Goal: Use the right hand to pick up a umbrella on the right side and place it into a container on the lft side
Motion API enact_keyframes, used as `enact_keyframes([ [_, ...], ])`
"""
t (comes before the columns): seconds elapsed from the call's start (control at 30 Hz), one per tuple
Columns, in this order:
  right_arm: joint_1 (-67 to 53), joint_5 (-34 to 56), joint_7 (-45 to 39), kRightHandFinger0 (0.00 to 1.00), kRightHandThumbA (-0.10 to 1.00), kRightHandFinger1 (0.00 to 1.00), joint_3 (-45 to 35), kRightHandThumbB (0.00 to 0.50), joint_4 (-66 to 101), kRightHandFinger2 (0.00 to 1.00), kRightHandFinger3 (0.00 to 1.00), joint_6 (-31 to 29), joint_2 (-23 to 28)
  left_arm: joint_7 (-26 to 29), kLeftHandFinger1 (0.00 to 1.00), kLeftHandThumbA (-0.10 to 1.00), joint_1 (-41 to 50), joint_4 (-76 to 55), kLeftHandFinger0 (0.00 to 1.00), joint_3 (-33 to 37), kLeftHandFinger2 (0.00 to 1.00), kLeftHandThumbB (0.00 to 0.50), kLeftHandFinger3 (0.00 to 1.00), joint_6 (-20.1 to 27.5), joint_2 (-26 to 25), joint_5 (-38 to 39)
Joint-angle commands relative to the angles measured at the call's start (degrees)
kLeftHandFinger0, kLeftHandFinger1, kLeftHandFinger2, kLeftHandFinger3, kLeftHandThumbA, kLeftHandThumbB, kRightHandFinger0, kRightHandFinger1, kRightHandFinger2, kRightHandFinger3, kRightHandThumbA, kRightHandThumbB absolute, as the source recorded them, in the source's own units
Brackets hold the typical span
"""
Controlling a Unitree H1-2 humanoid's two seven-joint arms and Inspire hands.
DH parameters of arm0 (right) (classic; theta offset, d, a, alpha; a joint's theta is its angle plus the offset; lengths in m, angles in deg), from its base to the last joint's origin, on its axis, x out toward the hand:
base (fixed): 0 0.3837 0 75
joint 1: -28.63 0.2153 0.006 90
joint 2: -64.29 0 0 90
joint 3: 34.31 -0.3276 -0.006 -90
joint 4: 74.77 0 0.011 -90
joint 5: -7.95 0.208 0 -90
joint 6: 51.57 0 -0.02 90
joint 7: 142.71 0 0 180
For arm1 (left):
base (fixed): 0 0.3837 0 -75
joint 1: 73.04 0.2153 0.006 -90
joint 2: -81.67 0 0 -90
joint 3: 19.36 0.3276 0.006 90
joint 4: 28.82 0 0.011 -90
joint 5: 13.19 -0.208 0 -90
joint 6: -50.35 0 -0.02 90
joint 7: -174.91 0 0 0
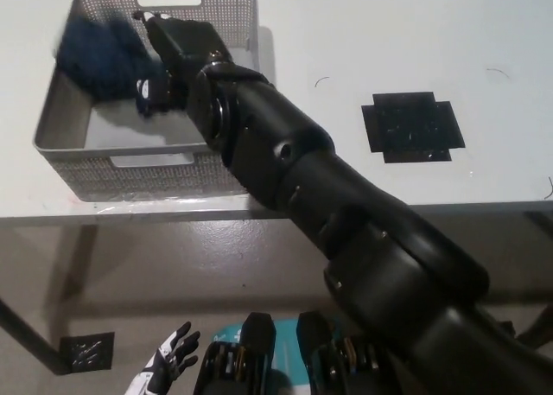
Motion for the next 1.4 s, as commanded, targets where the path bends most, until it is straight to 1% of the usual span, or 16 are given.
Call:
enact_keyframes([
  [0.0, 2.82, 0.00, -4.54, 1.00, 0.74, 1.00, 0.54, 0.424, 1.15, 1.00, 1.00, 1.79, 1.83, -1.01, 1.00, 1.00, 0.01, -1.98, 1.00, 0.05, 1.00, 0.039, 1.00, 0.86, -0.86, 0.33],
  [0.13, 3.31, -0.27, -5.87, 1.00, 0.89, 1.00, 1.08, 0.467, 1.65, 1.00, 1.00, 2.12, 2.82, -1.07, 1.00, 1.00, -0.02, -1.88, 1.00, 0.17, 1.00, 0.036, 1.00, 0.96, -0.67, 0.43],
  [0.23, 3.29, 0.45, -5.27, 1.00, 0.97, 1.00, 0.32, 0.467, 2.95, 1.00, 1.00, 1.33, 3.77, -1.05, 1.00, 1.00, 0.01, -1.85, 1.00, 0.21, 1.00, 0.034, 1.00, 0.78, -0.59, 0.16],
  [0.4, 1.46, 2.72, -4.63, 1.00, 0.97, 1.00, -3.23, 0.429, 11.51, 1.00, 1.00, -0.76, 7.78, -1.32, 1.00, 1.00, -0.18, -1.41, 1.00, 0.55, 1.00, 0.044, 1.00, 0.68, -0.52, -0.14],
  [0.43, -0.98, 3.81, -5.37, 1.00, 0.95, 1.00, -4.92, 0.407, 18.89, 1.00, 1.00, -0.52, 9.95, -1.42, 1.00, 1.00, -0.17, -1.52, 1.00, 0.47, 1.00, 0.043, 1.00, 0.51, -0.70, 0.05],
  [0.57, -10.15, 7.12, -7.44, 1.00, 0.95, 1.00, -10.28, 0.394, 42.86, 1.00, 1.00, 1.00, 15.57, -1.25, 1.00, 1.00, -0.23, -1.90, 1.00, 0.05, 1.00, 0.019, 1.00, 0.80, -1.10, -0.23],
  [0.63, -16.10, 11.32, -9.17, 1.00, 0.94, 1.00, -14.79, 0.390, 56.13, 1.00, 1.00, 2.98, 17.56, -1.25, 1.00, 1.00, 0.06, -1.85, 1.00, -0.10, 1.00, 0.033, 1.00, 0.66, -1.19, 0.01],
  [0.67, -18.33, 12.92, -9.36, 1.00, 0.93, 1.00, -16.50, 0.369, 60.87, 1.00, 1.00, 3.14, 18.31, -1.21, 1.00, 1.00, -0.10, -1.86, 1.00, -0.30, 1.00, 0.042, 1.00, 0.26, -1.22, 0.32],
  [0.73, -24.70, 16.85, -10.79, 1.00, 0.99, 1.00, -20.51, 0.376, 73.62, 1.00, 1.00, 4.36, 20.63, -1.12, 1.00, 1.00, -0.14, -1.72, 1.00, -0.62, 1.00, 0.056, 1.00, -0.58, -1.27, 0.84],
  [0.8, -29.69, 20.83, -11.42, 1.00, 0.97, 1.00, -23.91, 0.346, 81.99, 1.00, 1.00, 7.16, 20.60, -1.18, 1.00, 1.00, 0.42, -1.56, 1.00, -0.88, 1.00, 0.044, 1.00, -0.04, -1.56, 1.10],
  [0.87, -35.90, 30.62, -12.72, 1.00, 0.94, 1.00, -29.13, 0.354, 90.45, 1.00, 1.00, 10.70, 20.12, -1.40, 1.00, 1.00, 0.49, -0.65, 1.00, -1.04, 1.00, 0.026, 1.00, 1.08, -1.95, 1.13],
  [1.0, -45.88, 37.01, -11.92, 1.00, 0.99, 1.00, -31.80, 0.279, 98.66, 1.00, 1.00, 8.39, 21.11, -1.37, 1.00, 1.00, 0.12, 1.10, 1.00, -1.33, 1.00, 0.007, 1.00, 2.37, -2.11, 1.09],
  [1.1, -56.04, 40.89, -10.50, 1.00, 1.00, 1.00, -32.43, 0.259, 103.22, 1.00, 1.00, 3.57, 21.31, -1.19, 1.00, 1.00, -0.63, 2.19, 1.00, -1.47, 1.00, 0.011, 1.00, 2.52, -1.92, 1.11],
  [1.17, -61.92, 41.33, -8.60, 1.00, 1.00, 1.00, -31.99, 0.257, 104.08, 1.00, 1.00, -0.06, 19.76, -1.13, 1.00, 1.00, -0.74, 2.92, 1.00, -1.55, 1.00, 0.020, 1.00, 2.66, -1.79, 1.26],
  [1.23, -66.90, 42.16, -7.51, 1.00, 1.00, 1.00, -31.08, 0.283, 103.53, 1.00, 1.00, -4.03, 18.03, -1.04, 1.00, 1.00, -0.42, 3.41, 1.00, -1.56, 1.00, 0.017, 1.00, 2.98, -1.61, 1.30],
  [1.37, -76.10, 42.02, -7.02, 1.00, 1.00, 1.00, -28.26, 0.281, 99.82, 1.00, 1.00, -11.95, 15.30, -0.97, 1.00, 1.00, -0.53, 4.20, 1.00, -1.80, 1.00, 0.010, 1.00, 3.52, -1.65, 1.44],
])
